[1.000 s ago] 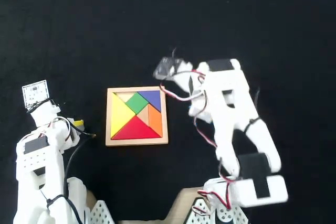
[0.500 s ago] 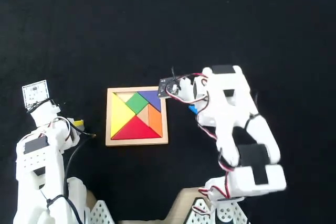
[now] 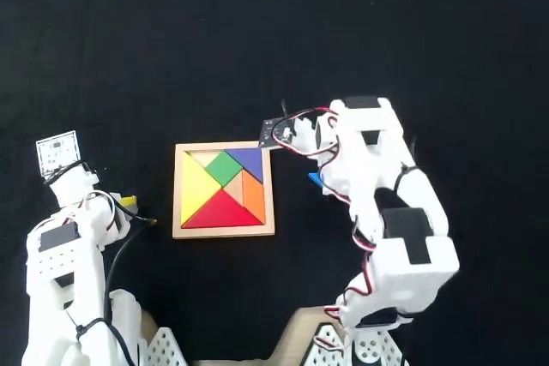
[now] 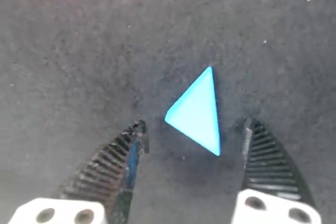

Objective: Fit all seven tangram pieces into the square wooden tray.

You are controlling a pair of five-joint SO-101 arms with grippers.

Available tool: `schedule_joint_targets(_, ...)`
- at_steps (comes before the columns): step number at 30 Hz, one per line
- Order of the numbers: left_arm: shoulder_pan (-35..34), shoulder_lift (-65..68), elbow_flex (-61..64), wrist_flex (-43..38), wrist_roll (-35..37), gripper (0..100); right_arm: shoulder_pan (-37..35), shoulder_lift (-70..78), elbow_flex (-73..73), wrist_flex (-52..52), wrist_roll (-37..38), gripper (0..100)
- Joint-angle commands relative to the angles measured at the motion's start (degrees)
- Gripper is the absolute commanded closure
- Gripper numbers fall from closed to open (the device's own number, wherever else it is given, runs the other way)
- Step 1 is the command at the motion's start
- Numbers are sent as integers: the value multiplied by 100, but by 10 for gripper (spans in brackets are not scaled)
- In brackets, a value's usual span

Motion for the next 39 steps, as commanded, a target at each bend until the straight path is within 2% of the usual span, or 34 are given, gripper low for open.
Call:
schedule_joint_targets(1,-40,-97,-31,-114,-35,730,-88,154,-251,-246,62,716)
schedule_joint_targets(13,-40,-97,-31,-114,-35,730,-352,303,-277,-246,53,721)
schedule_joint_targets(18,-40,-97,-31,-105,-35,730,-431,330,-259,-246,53,794)
schedule_joint_targets(26,-40,-97,-31,-105,-35,730,-466,303,-268,-211,53,814)
schedule_joint_targets(33,-40,-97,-31,-97,-35,730,-448,303,-277,-211,53,969)
schedule_joint_targets(39,-40,-97,-31,-97,-35,730,-466,286,-286,-193,44,969)
